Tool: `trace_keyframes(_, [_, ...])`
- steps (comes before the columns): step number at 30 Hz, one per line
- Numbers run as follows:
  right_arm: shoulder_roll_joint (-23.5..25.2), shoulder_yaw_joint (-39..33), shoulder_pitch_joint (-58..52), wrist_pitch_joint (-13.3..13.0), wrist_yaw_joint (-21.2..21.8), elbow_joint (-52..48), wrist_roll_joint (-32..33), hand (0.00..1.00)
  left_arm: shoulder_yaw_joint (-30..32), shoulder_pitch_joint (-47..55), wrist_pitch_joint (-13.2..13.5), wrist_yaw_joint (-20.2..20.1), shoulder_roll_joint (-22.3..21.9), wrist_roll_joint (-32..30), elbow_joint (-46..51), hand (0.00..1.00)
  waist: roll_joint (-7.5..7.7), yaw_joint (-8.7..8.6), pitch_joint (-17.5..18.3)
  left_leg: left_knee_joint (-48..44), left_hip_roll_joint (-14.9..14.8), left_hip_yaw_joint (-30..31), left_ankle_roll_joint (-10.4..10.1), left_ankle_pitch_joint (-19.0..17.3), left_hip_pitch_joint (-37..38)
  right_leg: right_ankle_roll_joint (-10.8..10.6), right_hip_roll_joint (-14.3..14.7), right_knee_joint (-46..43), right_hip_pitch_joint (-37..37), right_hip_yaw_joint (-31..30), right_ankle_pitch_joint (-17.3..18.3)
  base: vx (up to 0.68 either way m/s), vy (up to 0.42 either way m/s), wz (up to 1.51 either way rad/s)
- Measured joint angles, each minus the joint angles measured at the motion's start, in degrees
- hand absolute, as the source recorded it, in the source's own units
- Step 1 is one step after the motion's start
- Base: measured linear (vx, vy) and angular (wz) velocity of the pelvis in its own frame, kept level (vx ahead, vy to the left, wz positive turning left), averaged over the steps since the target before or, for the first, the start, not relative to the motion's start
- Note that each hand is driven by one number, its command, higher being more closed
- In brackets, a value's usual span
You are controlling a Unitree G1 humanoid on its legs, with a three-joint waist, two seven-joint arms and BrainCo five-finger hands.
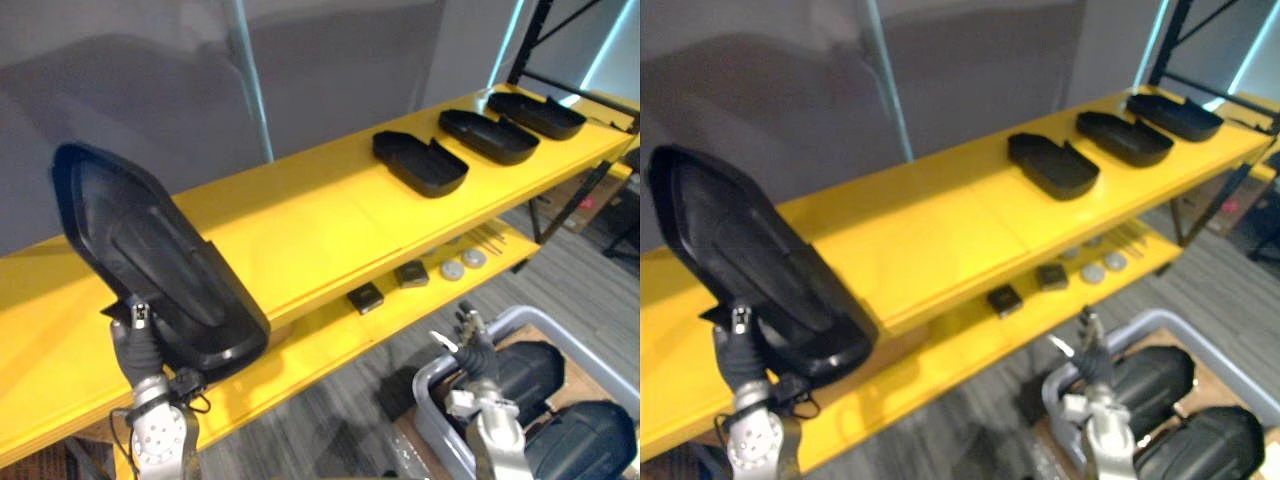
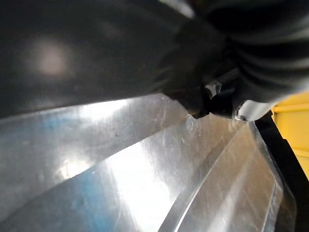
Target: Walk over and take plastic housings, then place them on the shelf
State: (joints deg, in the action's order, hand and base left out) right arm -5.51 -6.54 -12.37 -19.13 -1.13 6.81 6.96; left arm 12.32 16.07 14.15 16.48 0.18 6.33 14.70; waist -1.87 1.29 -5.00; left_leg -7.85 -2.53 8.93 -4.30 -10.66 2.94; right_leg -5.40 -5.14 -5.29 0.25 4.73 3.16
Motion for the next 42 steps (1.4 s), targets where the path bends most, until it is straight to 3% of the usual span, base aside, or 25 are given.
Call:
trace_keyframes(3, [0.14, -0.34, 0.20, -1.54, -2.57, -5.02, -0.01, 0.00, -0.11, -0.78, -2.28, -2.69, 3.86, -0.41, -0.49, 1.00, 0.43, -0.59, -0.25, 0.54, 0.62, -0.33, -0.15, 0.57, 0.43, -0.20, -0.74, 0.13, 0.29, 0.03, -0.14, 0.00, 0.044, 0.02])
trace_keyframes(6, [-0.24, -2.07, 0.44, -2.72, -4.95, -8.16, 0.17, 0.00, 0.14, -3.74, -5.38, -6.78, 9.61, 0.33, -3.88, 1.00, -0.23, -0.83, -0.47, 2.25, 0.70, -2.23, 0.15, 1.39, 2.54, -0.27, -0.99, 0.39, 1.43, -0.46, -0.21, -0.01, 0.029, -0.12])
trace_keyframes(10, [-1.09, -3.80, 1.69, -2.73, -5.45, -12.60, 1.31, 0.00, 0.56, -10.07, -11.10, -12.60, 15.36, 7.08, -11.71, 1.00, -1.41, -2.22, -0.50, 3.51, -0.12, -6.36, 0.26, 1.66, 3.14, 0.06, -0.01, 2.74, 0.91, -3.26, -2.58, -0.06, 0.014, -0.34])
trace_keyframes(15, [-1.77, -6.09, 1.15, -2.45, -6.41, -15.04, 2.10, 0.00, 0.38, -20.59, -14.55, -14.23, 20.93, 12.48, -26.61, 1.00, -1.59, -5.38, -0.70, 3.65, -0.53, -10.05, 0.26, 1.66, 3.50, -0.05, 0.77, 5.45, 0.59, -6.60, -5.27, -0.05, 0.002, -0.41])
trace_keyframes(19, [-2.49, -6.23, -2.05, -0.24, -4.09, -15.07, 4.59, 0.00, 0.24, -27.84, -16.99, -14.52, 25.31, 15.41, -36.66, 1.00, -1.81, -7.27, -0.83, 4.54, -0.77, -13.06, 0.26, 1.66, 4.08, -0.08, 1.36, 7.08, 0.24, -9.64, -6.74, -0.02, 0.004, -0.41])
trace_keyframes(23, [-2.61, -2.82, -7.63, 1.69, 0.59, -15.01, 4.54, 0.00, -0.06, -33.73, -20.66, -13.02, 29.30, 18.41, -45.70, 1.00, -2.50, -9.85, -1.27, 5.39, -1.02, -15.85, 0.18, 1.72, 5.11, -0.07, 2.03, 7.06, -0.67, -12.56, -7.40, 0.01, 0.006, -0.32])
trace_keyframes(29, [-2.59, 8.51, -11.94, 2.11, 7.78, -16.30, 4.58, 0.00, -0.47, -38.16, -25.62, -7.45, 30.16, 23.14, -51.66, 1.00, -3.00, -12.35, -1.77, 5.34, -0.92, -18.66, -0.30, 2.08, 5.06, -0.08, 2.26, 6.57, -2.30, -14.68, -7.60, 0.00, 0.004, -0.21])
trace_keyframes(34, [-2.76, 16.68, -13.74, 3.59, 7.49, -18.23, 4.25, 0.00, -1.35, -38.21, -27.10, -0.84, 28.98, 24.83, -52.56, 1.00, -3.57, -12.98, -2.27, 5.31, -0.86, -19.23, -0.15, 2.25, 4.30, 0.51, 2.44, 5.83, -3.79, -15.58, -7.13, -0.02, -0.007, -0.07])
trace_keyframes(38, [-3.82, 18.45, -15.28, 4.37, 6.02, -19.46, 3.56, 0.00, -1.22, -38.22, -27.28, 3.19, 28.47, 24.88, -52.50, 1.00, -3.88, -12.97, -2.85, 5.29, -0.76, -20.29, -0.04, 2.31, 3.93, 0.45, 2.44, 5.45, -4.64, -15.95, -7.18, -0.02, 0.006, -0.08])
trace_keyframes(42, [-6.10, 20.01, -16.31, 4.37, 4.54, -19.88, 3.40, 0.00, -1.22, -38.41, -29.08, 6.89, 28.47, 25.28, -52.47, 1.00, -4.29, -13.14, -3.06, 5.25, -0.69, -20.59, -0.04, 2.32, 3.69, 0.44, 2.48, 5.10, -5.29, -16.19, -7.19, -0.01, 0.001, -0.05])
